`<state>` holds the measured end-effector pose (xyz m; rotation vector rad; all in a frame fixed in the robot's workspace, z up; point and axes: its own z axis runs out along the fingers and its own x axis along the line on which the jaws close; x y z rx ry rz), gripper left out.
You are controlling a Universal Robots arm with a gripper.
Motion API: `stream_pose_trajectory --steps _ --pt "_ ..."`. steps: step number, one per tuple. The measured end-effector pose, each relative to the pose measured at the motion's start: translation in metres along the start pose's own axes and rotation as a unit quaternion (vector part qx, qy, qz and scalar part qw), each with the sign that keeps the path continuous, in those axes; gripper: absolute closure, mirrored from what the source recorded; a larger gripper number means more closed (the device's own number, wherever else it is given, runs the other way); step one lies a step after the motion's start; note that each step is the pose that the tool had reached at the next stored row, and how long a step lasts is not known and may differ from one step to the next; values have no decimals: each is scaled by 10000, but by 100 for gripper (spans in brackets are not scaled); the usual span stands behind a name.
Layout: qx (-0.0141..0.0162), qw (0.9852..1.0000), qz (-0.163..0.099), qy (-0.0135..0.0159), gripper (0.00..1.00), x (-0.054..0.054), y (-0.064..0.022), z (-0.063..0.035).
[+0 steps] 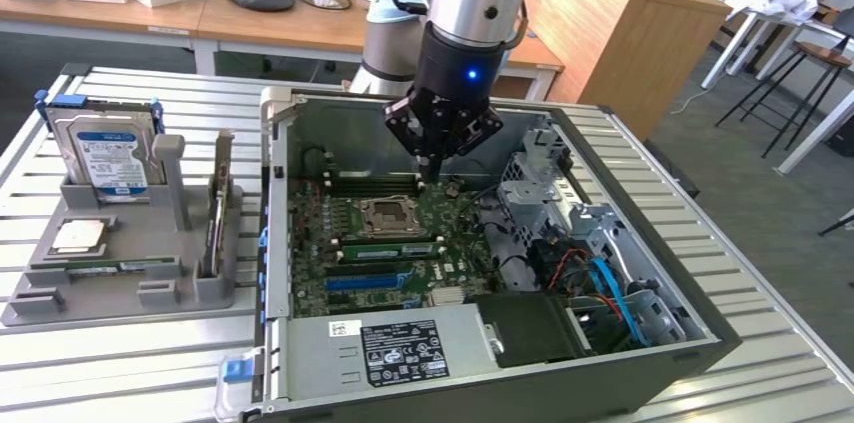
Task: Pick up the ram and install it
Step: 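Press down the ram until it locks into place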
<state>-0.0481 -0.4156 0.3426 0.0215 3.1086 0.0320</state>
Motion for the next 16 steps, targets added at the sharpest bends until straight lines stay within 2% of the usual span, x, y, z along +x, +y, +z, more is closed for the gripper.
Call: stream_pose_trajectory --steps 6,12,16 --pt "0 10000 6 0 90 0 0 0" --pt "5 10000 12 46 90 -23 0 1" --pt "8 10000 13 51 90 -26 0 1"
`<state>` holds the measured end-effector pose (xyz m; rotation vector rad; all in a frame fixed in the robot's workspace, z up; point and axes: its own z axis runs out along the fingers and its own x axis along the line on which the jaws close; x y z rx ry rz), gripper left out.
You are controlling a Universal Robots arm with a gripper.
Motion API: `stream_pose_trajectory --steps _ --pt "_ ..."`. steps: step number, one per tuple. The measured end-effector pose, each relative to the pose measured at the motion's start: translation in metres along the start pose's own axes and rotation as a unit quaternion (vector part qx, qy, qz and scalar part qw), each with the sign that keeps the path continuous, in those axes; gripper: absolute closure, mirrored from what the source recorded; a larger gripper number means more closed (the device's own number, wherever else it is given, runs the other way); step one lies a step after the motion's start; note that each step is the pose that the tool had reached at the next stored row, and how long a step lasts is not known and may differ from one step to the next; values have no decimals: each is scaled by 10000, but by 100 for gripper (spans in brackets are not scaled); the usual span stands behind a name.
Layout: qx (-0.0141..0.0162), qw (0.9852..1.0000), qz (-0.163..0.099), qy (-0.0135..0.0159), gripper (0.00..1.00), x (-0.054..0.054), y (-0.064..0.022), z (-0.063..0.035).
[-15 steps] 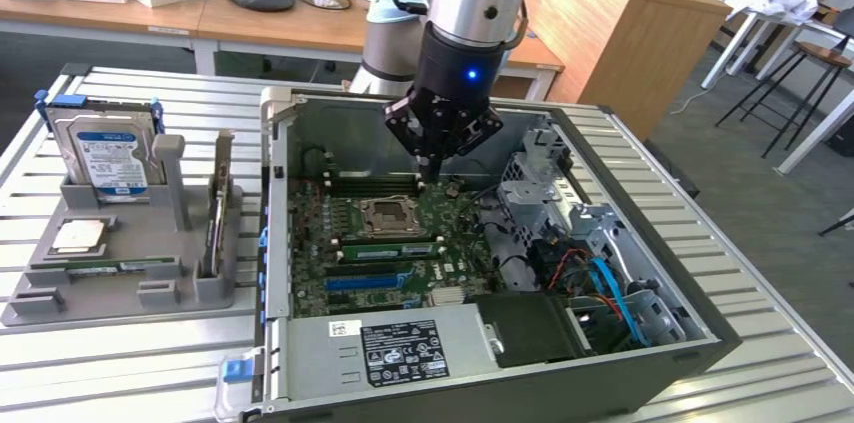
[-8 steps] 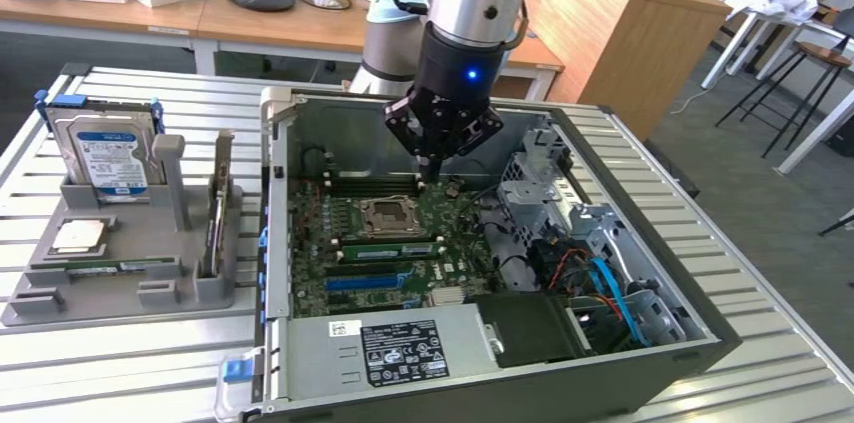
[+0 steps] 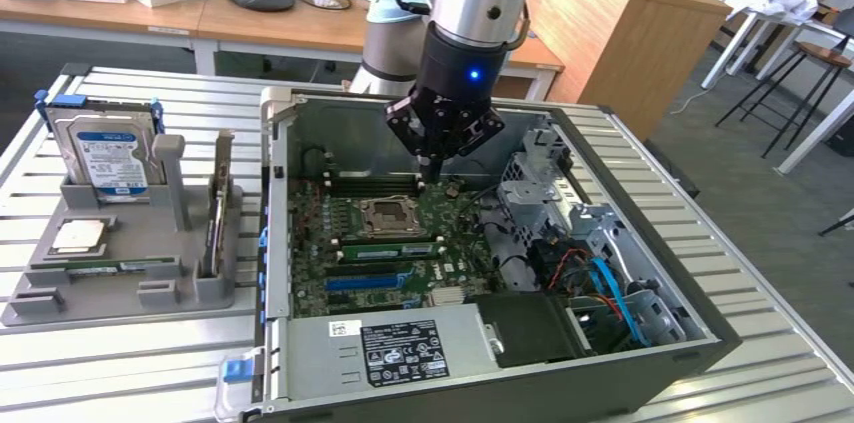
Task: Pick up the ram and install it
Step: 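Press down the ram until it locks into place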
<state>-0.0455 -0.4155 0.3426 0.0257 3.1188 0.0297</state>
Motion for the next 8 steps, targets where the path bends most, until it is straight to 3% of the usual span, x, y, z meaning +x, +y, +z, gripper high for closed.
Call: stream_pose_trajectory --steps 8 --pt "0 10000 0 0 90 30 0 0"
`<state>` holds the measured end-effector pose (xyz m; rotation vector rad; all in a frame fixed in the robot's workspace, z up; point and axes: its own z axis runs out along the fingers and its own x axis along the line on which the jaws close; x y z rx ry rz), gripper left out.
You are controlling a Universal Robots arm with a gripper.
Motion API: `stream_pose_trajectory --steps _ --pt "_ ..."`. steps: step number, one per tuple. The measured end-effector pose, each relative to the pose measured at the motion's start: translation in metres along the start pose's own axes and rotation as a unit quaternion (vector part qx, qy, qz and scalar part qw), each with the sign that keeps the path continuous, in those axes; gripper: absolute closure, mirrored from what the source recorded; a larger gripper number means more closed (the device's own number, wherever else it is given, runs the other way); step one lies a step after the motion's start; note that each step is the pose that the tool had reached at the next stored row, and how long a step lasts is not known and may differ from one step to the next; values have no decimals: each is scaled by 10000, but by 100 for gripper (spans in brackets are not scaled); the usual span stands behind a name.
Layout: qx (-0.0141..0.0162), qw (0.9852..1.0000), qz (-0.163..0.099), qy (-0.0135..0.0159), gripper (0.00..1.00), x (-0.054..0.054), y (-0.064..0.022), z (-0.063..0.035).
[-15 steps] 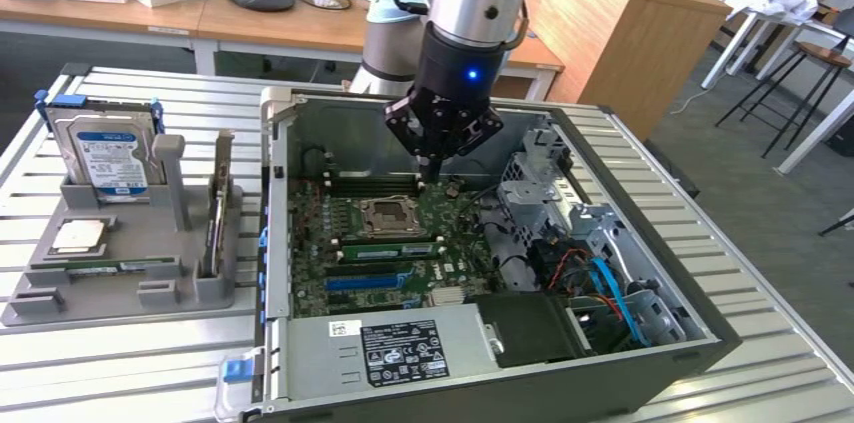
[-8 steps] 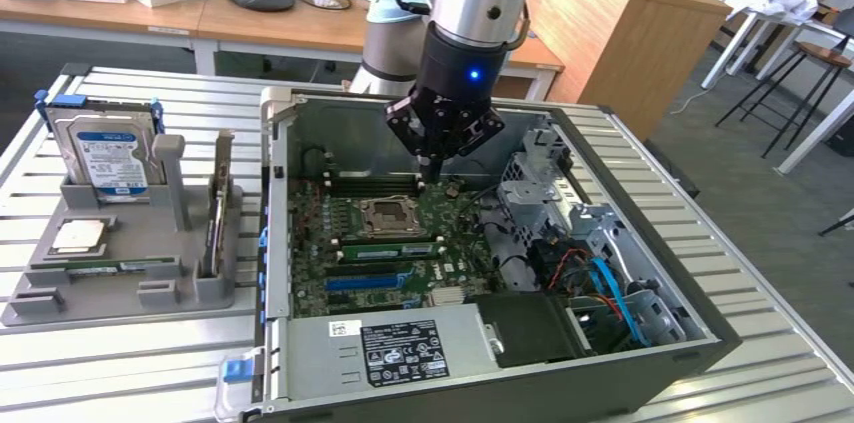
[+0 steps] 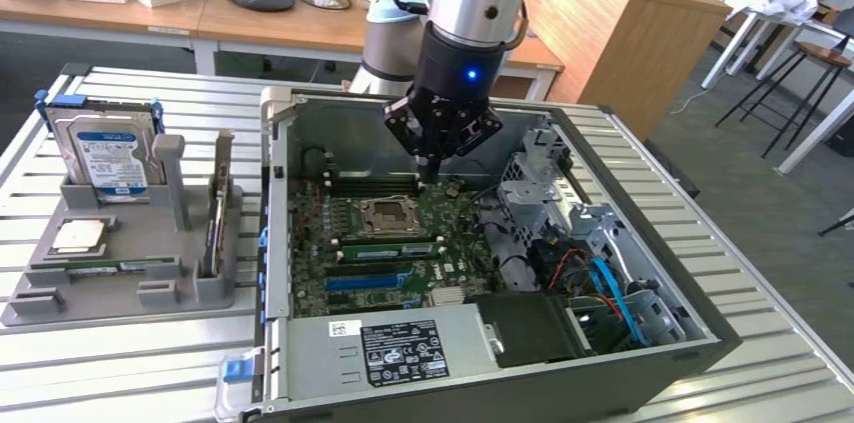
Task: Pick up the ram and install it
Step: 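Press down the ram until it locks into place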
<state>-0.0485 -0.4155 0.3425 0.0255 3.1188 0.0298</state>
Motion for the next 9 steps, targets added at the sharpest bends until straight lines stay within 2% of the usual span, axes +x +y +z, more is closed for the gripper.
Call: stream_pose_trajectory --steps 9 --pt "0 10000 0 0 90 25 -1 0"
